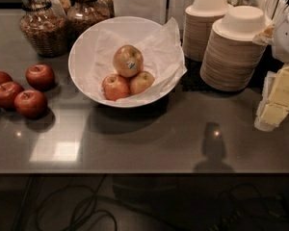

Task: Pick apple from white bowl

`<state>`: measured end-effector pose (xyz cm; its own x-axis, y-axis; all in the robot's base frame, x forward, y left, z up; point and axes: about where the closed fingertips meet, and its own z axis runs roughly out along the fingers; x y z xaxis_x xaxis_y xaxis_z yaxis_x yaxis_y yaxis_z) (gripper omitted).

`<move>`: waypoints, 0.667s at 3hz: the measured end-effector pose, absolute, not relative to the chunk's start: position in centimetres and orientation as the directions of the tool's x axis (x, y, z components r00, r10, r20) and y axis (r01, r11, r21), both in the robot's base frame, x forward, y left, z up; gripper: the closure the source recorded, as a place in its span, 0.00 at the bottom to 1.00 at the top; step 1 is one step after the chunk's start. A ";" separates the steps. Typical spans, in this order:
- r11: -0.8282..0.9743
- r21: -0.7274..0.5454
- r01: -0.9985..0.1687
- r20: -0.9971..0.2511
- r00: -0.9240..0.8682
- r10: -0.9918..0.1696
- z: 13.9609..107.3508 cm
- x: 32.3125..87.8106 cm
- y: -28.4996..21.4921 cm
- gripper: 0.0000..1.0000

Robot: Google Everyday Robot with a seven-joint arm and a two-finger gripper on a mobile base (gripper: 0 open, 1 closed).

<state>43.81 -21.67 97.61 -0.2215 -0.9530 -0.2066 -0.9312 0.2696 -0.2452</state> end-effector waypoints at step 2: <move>0.264 -0.260 -0.929 -0.224 -0.208 -0.952 97.8 44.4 -21.1 0.00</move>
Offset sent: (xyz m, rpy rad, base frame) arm 0.0135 0.0107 -0.0004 0.0315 -0.0211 0.0237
